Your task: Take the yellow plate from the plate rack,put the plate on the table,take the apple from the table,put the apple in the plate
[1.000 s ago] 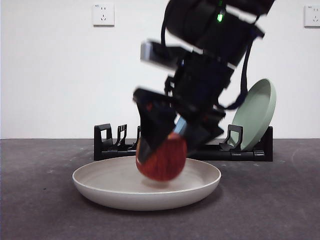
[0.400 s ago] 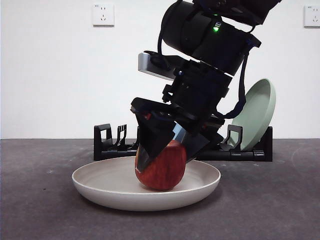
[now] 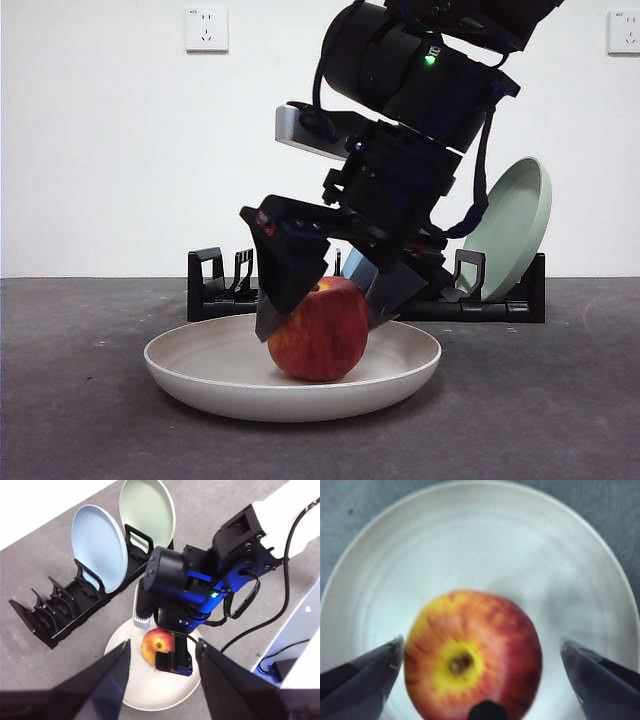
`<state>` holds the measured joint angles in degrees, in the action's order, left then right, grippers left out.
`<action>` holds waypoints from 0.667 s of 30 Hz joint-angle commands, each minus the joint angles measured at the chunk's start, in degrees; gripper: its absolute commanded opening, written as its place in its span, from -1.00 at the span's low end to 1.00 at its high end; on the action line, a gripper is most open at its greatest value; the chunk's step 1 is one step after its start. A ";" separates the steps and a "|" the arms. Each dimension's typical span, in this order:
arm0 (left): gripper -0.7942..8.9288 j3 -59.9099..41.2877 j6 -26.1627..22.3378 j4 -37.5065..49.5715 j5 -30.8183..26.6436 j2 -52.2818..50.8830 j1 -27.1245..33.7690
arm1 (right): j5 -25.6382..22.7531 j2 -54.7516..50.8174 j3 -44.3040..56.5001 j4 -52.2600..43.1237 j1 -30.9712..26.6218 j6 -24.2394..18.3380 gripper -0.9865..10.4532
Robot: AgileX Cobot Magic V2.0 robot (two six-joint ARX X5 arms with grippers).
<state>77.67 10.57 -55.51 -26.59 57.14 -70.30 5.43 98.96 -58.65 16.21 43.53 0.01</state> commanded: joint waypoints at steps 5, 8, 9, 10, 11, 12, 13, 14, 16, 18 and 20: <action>-0.39 -0.26 0.31 0.09 -0.13 -0.02 -0.11 | 0.17 -4.42 -1.70 4.94 0.15 0.55 0.22; -0.39 -0.26 0.28 0.13 -0.17 -0.02 -0.11 | 0.20 -8.94 -1.73 9.46 0.15 0.52 0.22; -0.39 -0.26 0.26 0.11 -0.17 -0.02 -0.11 | 0.24 -10.51 -1.73 11.04 0.15 0.52 0.22; -0.39 -0.26 0.26 0.09 -0.17 -0.02 -0.11 | 0.44 -12.96 -1.73 13.59 0.15 0.52 0.22; -0.39 -0.26 0.24 0.11 -0.15 -0.02 -0.11 | 0.44 -14.67 -1.73 15.45 0.15 0.52 0.22; -0.39 -0.26 0.22 0.11 -0.15 -0.02 -0.11 | 0.52 -16.92 -1.73 17.90 0.15 0.52 0.22; -0.39 -0.26 0.22 0.09 -0.15 -0.02 -0.11 | 0.61 -19.17 -1.73 20.48 0.15 0.50 0.22; -0.39 -0.26 0.22 0.09 -0.15 -0.02 -0.11 | 0.66 -21.14 -1.73 22.62 0.15 0.52 0.22; -0.39 -0.26 0.22 0.04 -0.13 -0.02 -0.11 | 0.66 -25.53 -1.73 27.85 0.15 0.50 0.22; -0.39 -0.26 0.22 -0.33 -0.09 -0.02 -0.11 | 0.70 -29.31 -1.73 32.57 0.15 0.50 0.22; -0.39 -0.26 0.22 -1.27 0.02 -0.02 -0.11 | 0.68 -32.83 -1.73 37.18 0.15 0.52 0.21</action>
<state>77.67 10.57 -56.51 -26.55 57.14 -70.30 5.98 67.33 -60.31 51.37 43.53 0.23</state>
